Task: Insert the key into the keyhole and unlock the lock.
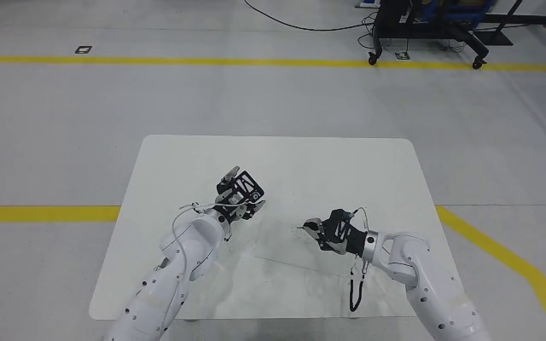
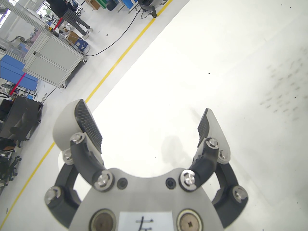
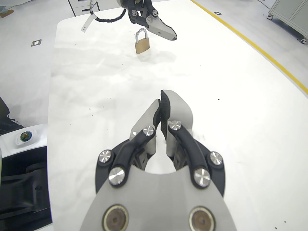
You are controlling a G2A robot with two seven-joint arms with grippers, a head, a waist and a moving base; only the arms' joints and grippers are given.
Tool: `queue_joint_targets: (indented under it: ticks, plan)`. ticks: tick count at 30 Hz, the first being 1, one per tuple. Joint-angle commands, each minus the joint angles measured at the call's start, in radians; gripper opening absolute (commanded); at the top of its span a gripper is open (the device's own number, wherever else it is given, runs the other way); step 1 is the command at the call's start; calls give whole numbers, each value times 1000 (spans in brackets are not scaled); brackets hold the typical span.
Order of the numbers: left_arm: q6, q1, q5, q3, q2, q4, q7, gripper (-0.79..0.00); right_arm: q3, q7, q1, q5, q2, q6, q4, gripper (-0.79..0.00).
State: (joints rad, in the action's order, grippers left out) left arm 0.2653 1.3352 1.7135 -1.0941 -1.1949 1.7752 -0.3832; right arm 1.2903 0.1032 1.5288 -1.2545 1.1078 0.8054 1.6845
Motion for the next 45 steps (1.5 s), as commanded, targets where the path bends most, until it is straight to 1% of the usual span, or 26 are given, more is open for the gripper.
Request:
queue_joint_targets:
  ticks: [1, 3, 4, 6, 8, 16, 17, 19, 21, 22, 25, 27, 29, 31, 33, 36, 39, 42, 45]
  plan:
    - [0, 0, 0, 0, 0, 0, 0, 0, -25, -48, 6, 150, 6, 23, -9, -785]
    - [0, 0, 0, 0, 0, 0, 0, 0, -42, -61, -8, 256, 10, 50, -24, -785]
    - [0, 0, 0, 0, 0, 0, 0, 0, -59, -73, -12, 321, 12, 85, -30, -785]
    - [0, 0, 0, 0, 0, 0, 0, 0, -71, -73, -31, 402, 13, 132, -52, -785]
    - [0, 0, 0, 0, 0, 0, 0, 0, -68, -67, -44, 428, 12, 147, -60, -785]
    - [0, 0, 0, 0, 0, 0, 0, 0, -68, -67, -44, 428, 12, 147, -60, -785]
    - [-12, 3, -15, -6, -1, 4, 10, 0, -68, -67, -44, 428, 12, 147, -60, -785]
    - [-51, 21, -89, -38, -2, 21, 56, 0, -73, -68, -42, 431, 13, 143, -53, -785]
    - [-67, 47, -258, -83, -5, 32, 119, 0, -96, -69, -42, 453, 16, 145, -44, -785]
    - [-52, 57, -338, -107, -5, 33, 139, 0, -107, -67, -45, 467, 17, 149, -47, -785]
    - [8, 73, -497, -174, -1, 28, 146, 0, -131, -50, -60, 507, 20, 153, -68, -785]
    - [70, 79, -627, -206, 0, 10, 164, 0, -144, -24, -69, 543, 20, 151, -86, -785]
    - [177, 80, -792, -216, -1, -25, 196, 0, -153, -1, -78, 589, 19, 163, -98, -785]
    - [286, 66, -893, -218, 1, -75, 197, 0, -159, 12, -83, 631, 18, 177, -104, -785]
    - [381, 45, -984, -202, 0, -122, 197, 0, -164, 20, -88, 671, 17, 193, -106, -785]
    - [528, -5, -1139, -148, -6, -208, 187, 0, -177, 40, -96, 725, 16, 206, -116, -785]
    - [627, -63, -1250, -90, -14, -289, 165, 0, -186, 51, -104, 766, 15, 207, -121, -785]
    - [704, -117, -1313, -49, -19, -364, 129, 0, -190, 57, -109, 794, 14, 207, -119, -785]
    - [734, -152, -1280, -29, -20, -399, 95, 0, -190, 59, -111, 810, 11, 207, -116, -785]
